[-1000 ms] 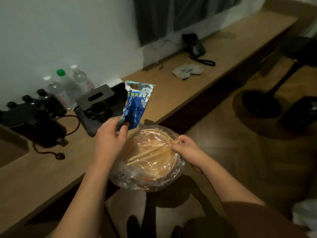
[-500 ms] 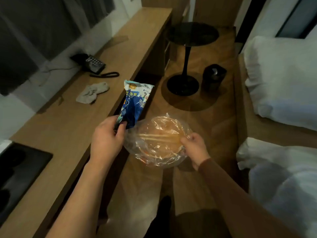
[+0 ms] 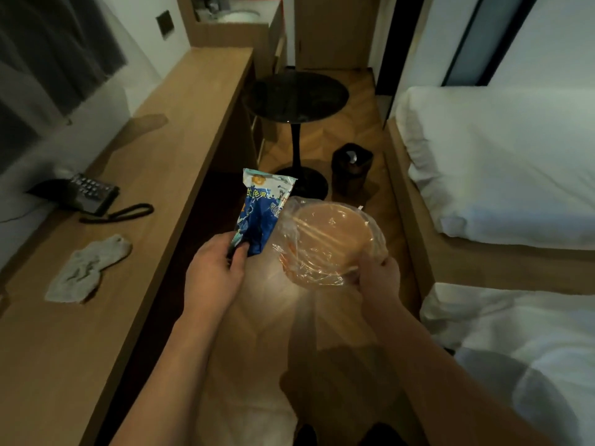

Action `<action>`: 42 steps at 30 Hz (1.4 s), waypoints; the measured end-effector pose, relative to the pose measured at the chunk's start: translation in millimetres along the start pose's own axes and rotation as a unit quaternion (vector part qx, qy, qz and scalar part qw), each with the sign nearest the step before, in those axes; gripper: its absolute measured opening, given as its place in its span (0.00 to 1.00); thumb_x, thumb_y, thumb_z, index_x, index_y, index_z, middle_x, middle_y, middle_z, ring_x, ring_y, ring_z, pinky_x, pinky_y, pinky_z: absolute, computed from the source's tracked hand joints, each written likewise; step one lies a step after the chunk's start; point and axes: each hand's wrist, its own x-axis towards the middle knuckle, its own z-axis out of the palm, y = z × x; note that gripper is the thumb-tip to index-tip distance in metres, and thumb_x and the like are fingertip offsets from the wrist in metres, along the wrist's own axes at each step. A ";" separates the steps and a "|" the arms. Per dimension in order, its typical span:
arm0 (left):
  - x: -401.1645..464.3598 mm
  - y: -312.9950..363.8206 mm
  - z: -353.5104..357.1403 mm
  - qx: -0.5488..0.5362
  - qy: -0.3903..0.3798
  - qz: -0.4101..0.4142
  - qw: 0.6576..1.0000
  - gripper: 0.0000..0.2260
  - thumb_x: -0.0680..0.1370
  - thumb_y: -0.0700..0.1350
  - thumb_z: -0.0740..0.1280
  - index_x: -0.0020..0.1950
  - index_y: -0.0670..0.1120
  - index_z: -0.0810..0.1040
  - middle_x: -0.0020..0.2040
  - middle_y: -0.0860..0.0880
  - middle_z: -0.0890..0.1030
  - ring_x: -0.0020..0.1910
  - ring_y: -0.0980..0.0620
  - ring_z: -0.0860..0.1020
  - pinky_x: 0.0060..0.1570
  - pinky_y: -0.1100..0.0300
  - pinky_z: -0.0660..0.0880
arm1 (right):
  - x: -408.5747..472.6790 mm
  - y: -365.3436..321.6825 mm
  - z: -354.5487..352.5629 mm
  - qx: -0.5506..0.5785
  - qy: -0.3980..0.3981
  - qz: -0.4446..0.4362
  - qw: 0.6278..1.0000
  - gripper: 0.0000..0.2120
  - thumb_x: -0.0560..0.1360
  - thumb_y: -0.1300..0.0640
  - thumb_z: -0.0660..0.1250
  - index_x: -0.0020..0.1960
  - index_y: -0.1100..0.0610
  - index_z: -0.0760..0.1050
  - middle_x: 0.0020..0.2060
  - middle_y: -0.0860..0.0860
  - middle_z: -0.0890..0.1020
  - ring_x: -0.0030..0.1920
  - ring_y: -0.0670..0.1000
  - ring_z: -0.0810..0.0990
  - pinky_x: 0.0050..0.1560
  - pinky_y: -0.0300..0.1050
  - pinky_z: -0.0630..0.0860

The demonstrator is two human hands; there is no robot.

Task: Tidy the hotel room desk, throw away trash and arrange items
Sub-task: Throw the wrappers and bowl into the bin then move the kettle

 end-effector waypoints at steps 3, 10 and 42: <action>45.8 15.6 32.5 -0.011 -0.019 0.017 1.000 0.10 0.82 0.47 0.65 0.61 0.46 0.79 0.48 0.53 0.78 0.42 0.59 0.75 0.37 0.66 0.67 | 49.2 -19.3 10.9 0.003 0.017 0.003 1.000 0.19 0.75 0.54 0.67 0.65 0.55 0.70 0.52 0.54 0.79 0.48 0.52 0.80 0.36 0.44 0.74; 171.7 62.2 118.2 -0.007 -0.033 0.025 0.999 0.09 0.82 0.47 0.64 0.59 0.46 0.79 0.47 0.51 0.79 0.41 0.58 0.76 0.37 0.65 0.69 | 198.6 -72.0 28.6 0.029 0.043 0.035 0.998 0.19 0.75 0.54 0.70 0.63 0.55 0.71 0.53 0.54 0.80 0.52 0.55 0.82 0.53 0.53 0.81; 725.1 230.9 452.3 -0.024 -0.202 -0.087 0.975 0.04 0.84 0.49 0.62 0.53 0.51 0.74 0.44 0.51 0.80 0.42 0.54 0.81 0.46 0.47 0.82 | 749.6 -367.3 149.3 0.128 0.222 0.007 0.967 0.11 0.78 0.61 0.64 0.58 0.59 0.67 0.42 0.50 0.72 0.38 0.46 0.72 0.36 0.40 0.71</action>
